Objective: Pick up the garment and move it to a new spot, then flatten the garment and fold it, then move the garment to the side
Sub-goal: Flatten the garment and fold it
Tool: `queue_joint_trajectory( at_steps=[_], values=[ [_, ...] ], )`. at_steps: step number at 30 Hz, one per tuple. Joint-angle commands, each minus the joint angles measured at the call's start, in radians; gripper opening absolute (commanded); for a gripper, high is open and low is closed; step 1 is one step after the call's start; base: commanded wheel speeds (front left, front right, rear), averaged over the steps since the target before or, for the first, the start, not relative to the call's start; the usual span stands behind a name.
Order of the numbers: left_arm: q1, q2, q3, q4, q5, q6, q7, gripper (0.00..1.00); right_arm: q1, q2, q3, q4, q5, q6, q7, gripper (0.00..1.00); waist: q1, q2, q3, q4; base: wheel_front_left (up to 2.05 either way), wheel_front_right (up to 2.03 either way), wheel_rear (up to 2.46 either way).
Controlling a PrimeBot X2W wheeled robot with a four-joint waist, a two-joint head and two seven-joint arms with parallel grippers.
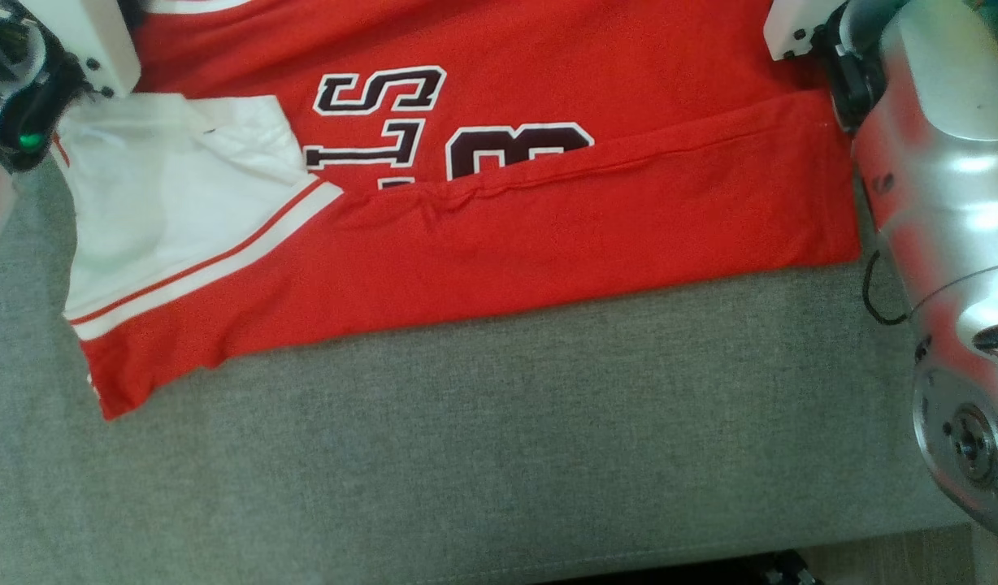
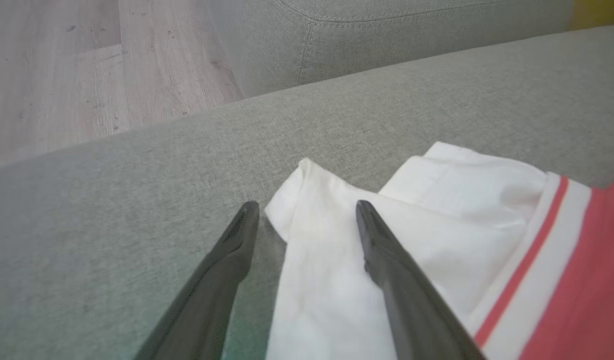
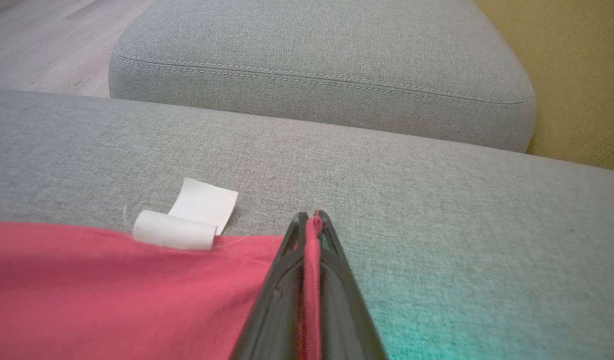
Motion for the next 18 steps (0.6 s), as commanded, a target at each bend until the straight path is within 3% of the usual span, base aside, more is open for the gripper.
queue_joint_trajectory(
  at_steps=[1,5,6,7,8,18],
  values=[
    [-0.053,0.045,0.021,-0.006,-0.018,0.002,0.010,1.00,0.000,0.021,0.012,-0.006,0.007,-0.001,-0.007,0.00,0.0000,0.0000,0.000,-0.001,0.00,0.00,0.00],
    [-0.057,0.044,-0.023,-0.020,-0.089,0.002,0.056,1.00,-0.005,0.022,0.021,0.005,0.012,-0.001,-0.008,0.00,0.0000,0.0000,0.002,-0.005,0.00,0.00,0.00],
    [-0.058,0.046,-0.032,-0.028,-0.107,0.002,0.064,0.83,-0.007,0.022,0.023,0.007,0.012,-0.001,-0.008,0.00,0.0000,0.0000,0.002,-0.006,0.00,0.00,0.00],
    [-0.060,0.048,-0.042,-0.039,-0.123,0.002,0.070,0.31,-0.008,0.022,0.024,0.010,0.013,-0.001,-0.009,0.00,0.0000,0.0000,0.002,-0.006,0.00,0.00,0.00],
    [-0.061,0.051,-0.054,-0.052,-0.136,0.002,0.073,0.00,-0.009,0.022,0.025,0.012,0.013,-0.001,-0.009,0.00,0.0000,0.0000,0.002,-0.006,0.00,0.00,0.00],
    [-0.093,0.042,-0.118,-0.063,-0.159,0.002,-0.158,0.00,0.003,0.016,0.021,0.035,0.018,-0.001,-0.029,0.00,0.0000,0.0000,-0.047,0.024,0.00,0.00,0.00]
  ],
)
